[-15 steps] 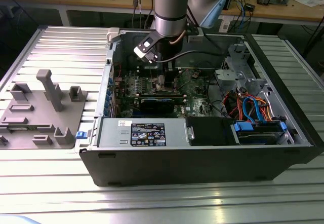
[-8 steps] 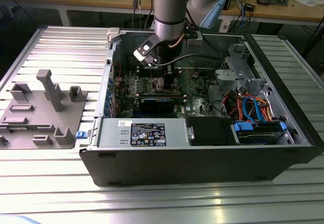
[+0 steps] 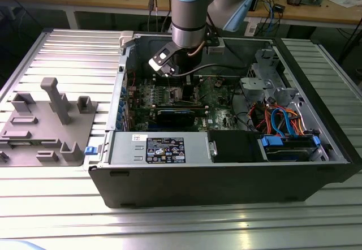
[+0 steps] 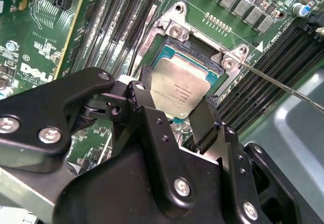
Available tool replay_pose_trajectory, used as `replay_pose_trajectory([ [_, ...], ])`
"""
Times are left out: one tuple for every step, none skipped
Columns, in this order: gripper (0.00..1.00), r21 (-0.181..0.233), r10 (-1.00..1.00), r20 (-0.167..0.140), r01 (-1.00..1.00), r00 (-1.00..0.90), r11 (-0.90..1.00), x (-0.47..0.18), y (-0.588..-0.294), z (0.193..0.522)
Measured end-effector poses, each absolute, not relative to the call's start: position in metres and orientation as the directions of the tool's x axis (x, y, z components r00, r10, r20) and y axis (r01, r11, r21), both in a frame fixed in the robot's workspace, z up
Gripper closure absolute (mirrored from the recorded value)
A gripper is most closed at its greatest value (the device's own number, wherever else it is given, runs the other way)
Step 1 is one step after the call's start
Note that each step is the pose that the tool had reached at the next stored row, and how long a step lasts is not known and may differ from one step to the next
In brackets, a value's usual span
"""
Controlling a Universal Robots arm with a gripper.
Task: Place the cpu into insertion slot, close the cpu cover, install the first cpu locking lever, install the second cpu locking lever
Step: 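Place the cpu into insertion slot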
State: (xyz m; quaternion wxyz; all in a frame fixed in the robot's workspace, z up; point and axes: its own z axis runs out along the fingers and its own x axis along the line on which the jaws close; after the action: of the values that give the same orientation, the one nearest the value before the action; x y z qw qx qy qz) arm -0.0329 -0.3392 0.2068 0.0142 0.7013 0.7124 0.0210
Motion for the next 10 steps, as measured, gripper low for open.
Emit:
replay_pose_trajectory([
  [0.46,0.05,1.0,0.009,0.999,-0.015,0.015,-0.0329,-0.3392,0.2065],
  [0.46,0.05,1.0,0.009,0.999,-0.015,0.015,-0.0329,-0.339,0.2063],
  [0.46,0.05,1.0,0.01,0.999,-0.015,0.014,-0.0331,-0.339,0.2061],
  [0.46,0.05,1.0,0.011,0.999,-0.014,0.014,-0.0332,-0.3388,0.206],
  [0.46,0.05,1.0,0.013,0.999,-0.012,0.012,-0.0334,-0.3384,0.2056],
  [0.46,0.05,1.0,0.013,0.999,-0.009,0.008,-0.0334,-0.3381,0.2054],
  [0.46,0.05,1.0,0.013,0.999,-0.004,0.004,-0.0334,-0.338,0.2049],
  [0.46,0.05,1.0,0.013,0.999,0.002,-0.003,-0.0334,-0.3379,0.2044],
  [0.46,0.05,1.0,0.013,0.999,0.006,-0.007,-0.0334,-0.3379,0.2041],
  [0.46,0.05,1.0,0.013,0.999,0.008,-0.008,-0.0334,-0.3378,0.2038],
])
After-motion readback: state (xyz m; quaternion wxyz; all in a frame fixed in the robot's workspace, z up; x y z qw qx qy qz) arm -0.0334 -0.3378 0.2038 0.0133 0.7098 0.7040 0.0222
